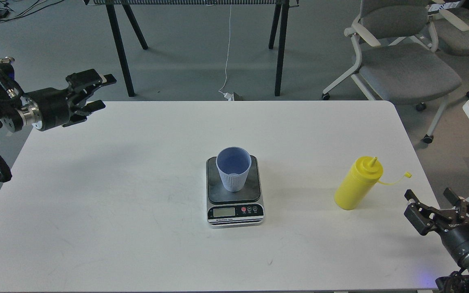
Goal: Pour seasoning into cup on scale with both arms
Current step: 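Move the right gripper toward the yellow squeeze bottle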
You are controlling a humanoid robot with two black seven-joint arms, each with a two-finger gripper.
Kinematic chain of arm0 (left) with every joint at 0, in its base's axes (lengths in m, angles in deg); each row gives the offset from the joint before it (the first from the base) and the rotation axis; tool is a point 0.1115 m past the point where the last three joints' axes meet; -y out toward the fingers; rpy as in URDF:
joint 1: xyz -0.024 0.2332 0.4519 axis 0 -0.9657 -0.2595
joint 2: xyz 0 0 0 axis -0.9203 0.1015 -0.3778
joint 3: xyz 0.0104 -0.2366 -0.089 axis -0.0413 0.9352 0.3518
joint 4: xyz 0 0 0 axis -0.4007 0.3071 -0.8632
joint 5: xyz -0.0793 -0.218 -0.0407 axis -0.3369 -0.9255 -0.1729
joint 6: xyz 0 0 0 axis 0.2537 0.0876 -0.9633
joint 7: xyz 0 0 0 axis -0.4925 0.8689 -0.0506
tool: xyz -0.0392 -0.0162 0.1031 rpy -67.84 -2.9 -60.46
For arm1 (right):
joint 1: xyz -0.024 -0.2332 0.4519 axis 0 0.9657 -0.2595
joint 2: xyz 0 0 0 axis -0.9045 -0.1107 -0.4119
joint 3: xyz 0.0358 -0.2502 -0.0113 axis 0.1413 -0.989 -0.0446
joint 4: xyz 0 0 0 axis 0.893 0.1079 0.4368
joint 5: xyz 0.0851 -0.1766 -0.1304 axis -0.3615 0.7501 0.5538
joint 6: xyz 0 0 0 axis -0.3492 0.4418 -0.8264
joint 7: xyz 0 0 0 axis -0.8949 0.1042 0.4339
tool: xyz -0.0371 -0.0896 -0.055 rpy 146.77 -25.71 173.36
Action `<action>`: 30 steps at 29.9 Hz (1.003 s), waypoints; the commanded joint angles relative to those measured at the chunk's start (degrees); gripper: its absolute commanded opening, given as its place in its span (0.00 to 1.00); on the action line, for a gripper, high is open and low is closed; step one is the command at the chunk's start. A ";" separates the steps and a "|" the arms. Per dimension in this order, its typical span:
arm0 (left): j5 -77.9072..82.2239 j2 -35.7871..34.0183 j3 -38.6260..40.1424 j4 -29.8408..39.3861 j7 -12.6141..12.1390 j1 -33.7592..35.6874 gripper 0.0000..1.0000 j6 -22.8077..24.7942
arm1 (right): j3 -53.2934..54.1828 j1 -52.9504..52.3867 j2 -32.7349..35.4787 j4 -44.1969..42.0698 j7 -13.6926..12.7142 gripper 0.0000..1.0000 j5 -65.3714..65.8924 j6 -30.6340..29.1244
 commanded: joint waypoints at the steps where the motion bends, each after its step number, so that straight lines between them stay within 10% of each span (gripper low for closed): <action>1: 0.00 0.00 0.01 0.00 0.00 -0.50 0.99 0.00 | -1.26 0.42 -3.64 -0.59 0.05 1.00 2.77 0.00; 30: -0.18 0.09 0.10 0.00 0.00 -2.87 0.99 0.00 | -1.27 -7.75 -17.61 -13.32 0.05 1.00 16.05 0.00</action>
